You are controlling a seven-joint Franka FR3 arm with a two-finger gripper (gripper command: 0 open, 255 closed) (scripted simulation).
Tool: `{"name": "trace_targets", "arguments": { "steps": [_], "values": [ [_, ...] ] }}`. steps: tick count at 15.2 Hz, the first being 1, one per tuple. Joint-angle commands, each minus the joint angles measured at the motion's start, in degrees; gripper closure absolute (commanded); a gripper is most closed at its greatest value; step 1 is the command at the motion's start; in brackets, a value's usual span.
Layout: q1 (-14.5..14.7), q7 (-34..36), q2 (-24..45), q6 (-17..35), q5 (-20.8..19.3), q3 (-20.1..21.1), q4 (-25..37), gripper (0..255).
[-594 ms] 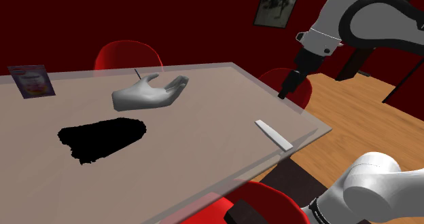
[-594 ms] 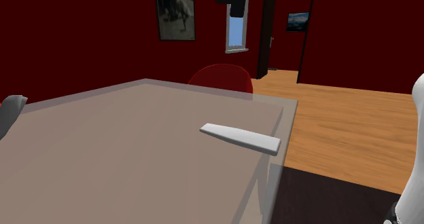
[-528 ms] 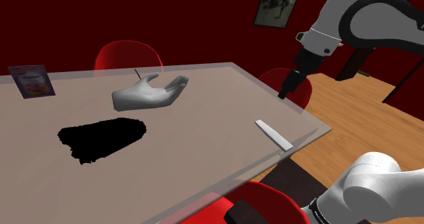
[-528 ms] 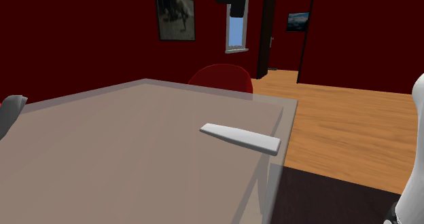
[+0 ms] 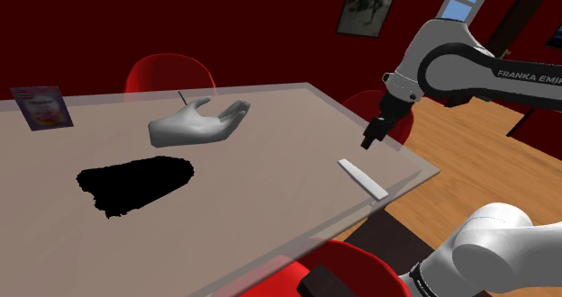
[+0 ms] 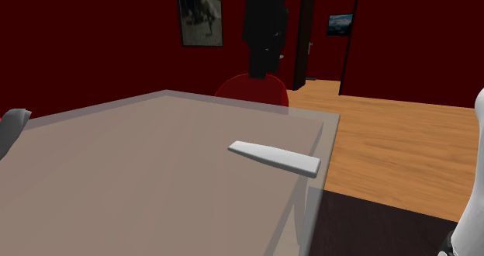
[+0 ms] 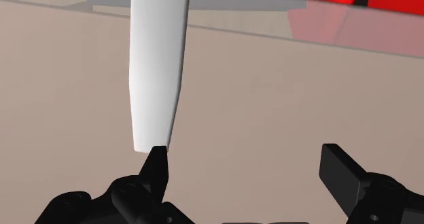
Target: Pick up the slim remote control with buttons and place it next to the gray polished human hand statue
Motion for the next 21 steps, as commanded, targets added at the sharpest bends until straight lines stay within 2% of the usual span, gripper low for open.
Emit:
{"name": "trace_targets", "arguments": {
  "steps": [1,12,21],
  "values": [
    [-0.96,-0.10,1.78,3.57,-0.75,-0.69,-2.25,0],
    [-6.95,-0.63,14.06,22.95,-5.31,-5.19,-12.01,0],
    [-7.18,-0.68,19.37,31.34,-5.63,-5.74,-15.18,0]
  ]
}}
